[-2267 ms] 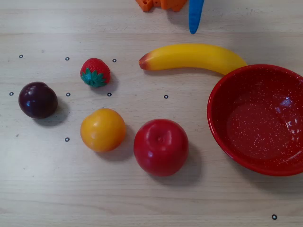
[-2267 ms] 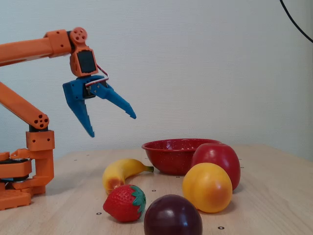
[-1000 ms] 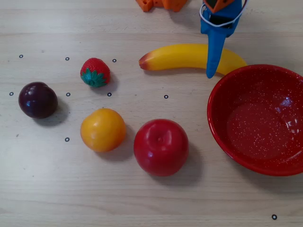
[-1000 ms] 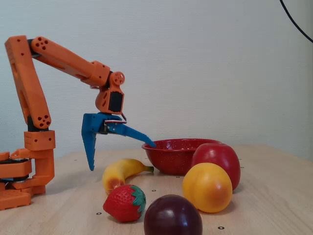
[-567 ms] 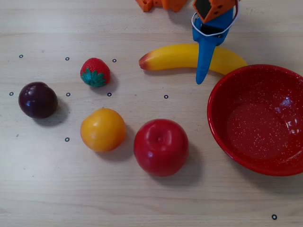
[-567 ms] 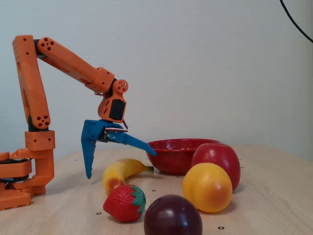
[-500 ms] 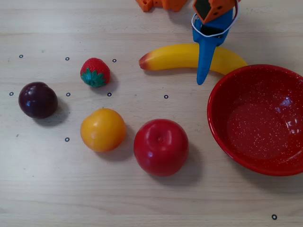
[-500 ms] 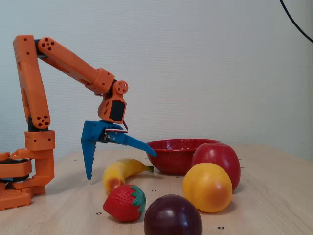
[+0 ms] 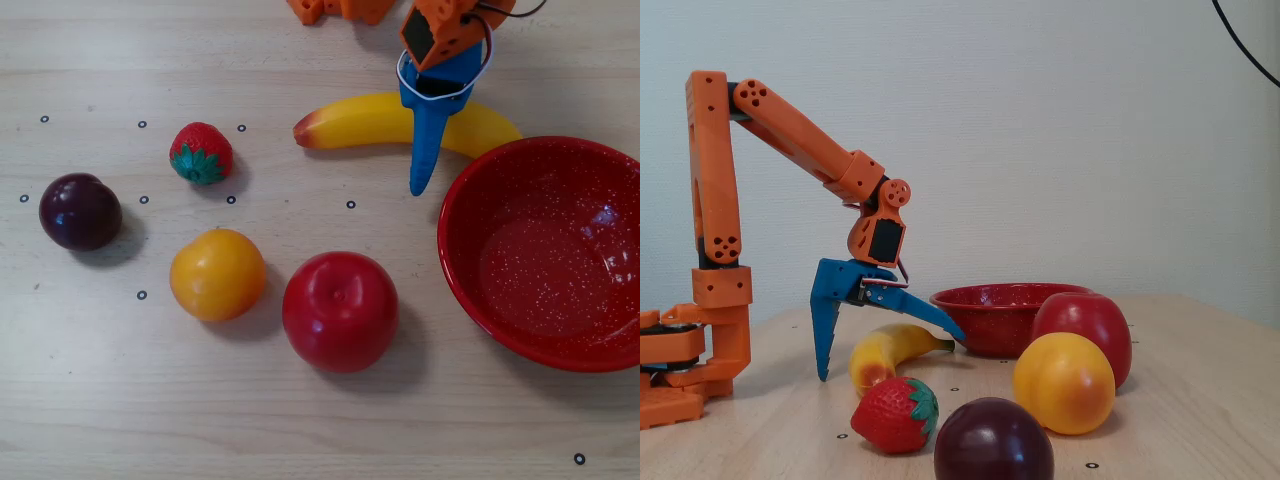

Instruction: Put the banana in the red bowl.

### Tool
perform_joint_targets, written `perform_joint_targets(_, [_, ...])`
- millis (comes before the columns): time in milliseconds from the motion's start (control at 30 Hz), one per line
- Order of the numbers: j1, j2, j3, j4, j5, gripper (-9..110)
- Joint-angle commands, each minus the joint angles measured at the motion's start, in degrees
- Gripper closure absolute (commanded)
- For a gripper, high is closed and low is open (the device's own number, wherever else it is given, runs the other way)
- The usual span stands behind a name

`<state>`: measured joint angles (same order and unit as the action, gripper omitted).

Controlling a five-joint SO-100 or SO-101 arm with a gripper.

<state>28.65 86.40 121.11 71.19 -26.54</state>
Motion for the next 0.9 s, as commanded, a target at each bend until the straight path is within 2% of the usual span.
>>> perform_joint_targets(0, [-1.2,0.5,-1.5,-1.7,2.1,28])
perform_joint_targets(267, [-1.0,-2.1,-1.9,-2.0,2.8,29])
perform_joint_targets(633, [-2.0,-2.5,-2.0,-3.5,3.3,50])
perform_joint_targets(867, [-2.8,-2.7,-2.0,-4.7,3.5,55])
